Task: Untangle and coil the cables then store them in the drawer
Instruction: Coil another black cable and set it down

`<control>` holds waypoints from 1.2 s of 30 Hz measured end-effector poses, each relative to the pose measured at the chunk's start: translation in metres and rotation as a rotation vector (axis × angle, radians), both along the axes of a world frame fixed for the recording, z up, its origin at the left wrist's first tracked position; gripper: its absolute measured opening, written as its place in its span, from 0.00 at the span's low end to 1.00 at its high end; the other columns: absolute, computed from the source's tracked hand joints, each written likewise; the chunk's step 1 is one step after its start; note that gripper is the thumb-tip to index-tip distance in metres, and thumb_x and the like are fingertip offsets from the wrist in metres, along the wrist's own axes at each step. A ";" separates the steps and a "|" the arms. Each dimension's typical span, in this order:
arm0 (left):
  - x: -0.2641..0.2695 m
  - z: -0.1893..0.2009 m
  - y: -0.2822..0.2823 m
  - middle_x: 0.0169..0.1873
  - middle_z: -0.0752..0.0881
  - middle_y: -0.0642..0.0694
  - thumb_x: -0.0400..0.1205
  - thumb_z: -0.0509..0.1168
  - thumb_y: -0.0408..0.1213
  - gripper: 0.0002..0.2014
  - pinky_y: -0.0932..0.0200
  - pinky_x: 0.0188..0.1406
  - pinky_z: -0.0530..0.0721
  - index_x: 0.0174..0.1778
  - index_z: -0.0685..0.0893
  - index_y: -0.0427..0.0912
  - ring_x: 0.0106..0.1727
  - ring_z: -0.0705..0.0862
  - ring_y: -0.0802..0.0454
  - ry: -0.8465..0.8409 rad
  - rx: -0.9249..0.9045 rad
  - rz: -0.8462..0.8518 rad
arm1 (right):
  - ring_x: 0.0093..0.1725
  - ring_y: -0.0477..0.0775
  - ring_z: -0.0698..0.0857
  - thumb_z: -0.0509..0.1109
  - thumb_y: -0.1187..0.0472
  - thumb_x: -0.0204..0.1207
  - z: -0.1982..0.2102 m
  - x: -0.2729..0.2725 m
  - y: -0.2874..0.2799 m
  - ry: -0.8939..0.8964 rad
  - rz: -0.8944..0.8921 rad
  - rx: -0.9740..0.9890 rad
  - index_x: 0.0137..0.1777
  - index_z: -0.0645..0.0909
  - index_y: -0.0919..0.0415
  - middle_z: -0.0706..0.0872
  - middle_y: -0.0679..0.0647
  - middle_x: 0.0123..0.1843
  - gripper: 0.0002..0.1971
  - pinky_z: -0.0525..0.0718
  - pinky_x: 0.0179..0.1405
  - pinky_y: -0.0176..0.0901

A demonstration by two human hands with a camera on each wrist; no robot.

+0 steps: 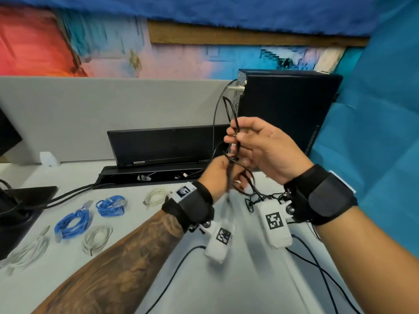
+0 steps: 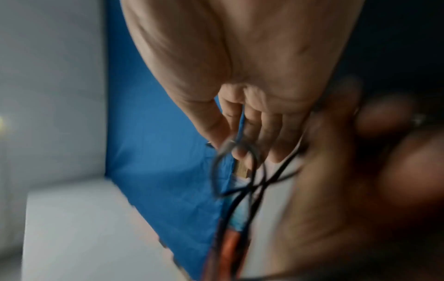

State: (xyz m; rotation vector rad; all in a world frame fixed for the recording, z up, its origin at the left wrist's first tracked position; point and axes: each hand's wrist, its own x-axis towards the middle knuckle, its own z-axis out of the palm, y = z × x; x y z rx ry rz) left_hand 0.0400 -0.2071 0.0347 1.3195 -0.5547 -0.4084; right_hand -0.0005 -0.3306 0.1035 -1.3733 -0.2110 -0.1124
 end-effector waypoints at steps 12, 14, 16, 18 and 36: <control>0.037 0.041 0.051 0.43 0.85 0.47 0.88 0.60 0.40 0.13 0.60 0.26 0.82 0.64 0.81 0.39 0.31 0.81 0.57 0.029 -0.145 0.056 | 0.26 0.46 0.71 0.60 0.58 0.91 -0.040 -0.007 -0.012 0.130 0.073 -0.467 0.56 0.85 0.62 0.68 0.48 0.30 0.13 0.86 0.41 0.42; 0.029 0.042 0.053 0.53 0.87 0.49 0.84 0.66 0.45 0.22 0.56 0.34 0.86 0.73 0.74 0.44 0.40 0.87 0.53 0.059 -0.080 0.057 | 0.24 0.44 0.63 0.56 0.57 0.92 -0.033 -0.005 -0.008 0.139 0.001 -0.276 0.55 0.84 0.61 0.64 0.46 0.28 0.15 0.84 0.33 0.43; 0.018 0.037 0.052 0.59 0.87 0.53 0.72 0.76 0.52 0.38 0.52 0.45 0.88 0.77 0.69 0.49 0.50 0.89 0.50 0.078 0.007 0.010 | 0.23 0.43 0.61 0.54 0.55 0.93 -0.023 -0.004 -0.002 0.115 -0.023 -0.103 0.53 0.83 0.60 0.64 0.45 0.27 0.16 0.80 0.30 0.40; 0.003 0.024 0.050 0.65 0.86 0.49 0.74 0.73 0.49 0.37 0.51 0.55 0.85 0.79 0.69 0.45 0.59 0.88 0.48 0.060 0.092 -0.113 | 0.23 0.44 0.60 0.54 0.55 0.93 -0.015 -0.002 0.001 0.071 -0.036 -0.075 0.53 0.83 0.60 0.64 0.45 0.27 0.17 0.71 0.28 0.36; -0.019 -0.020 0.108 0.35 0.77 0.44 0.74 0.68 0.40 0.17 0.60 0.29 0.73 0.56 0.90 0.38 0.32 0.74 0.54 0.189 0.012 -0.075 | 0.25 0.44 0.67 0.62 0.48 0.88 -0.010 -0.014 -0.020 0.026 -0.334 -0.214 0.45 0.89 0.60 0.66 0.44 0.23 0.20 0.81 0.50 0.47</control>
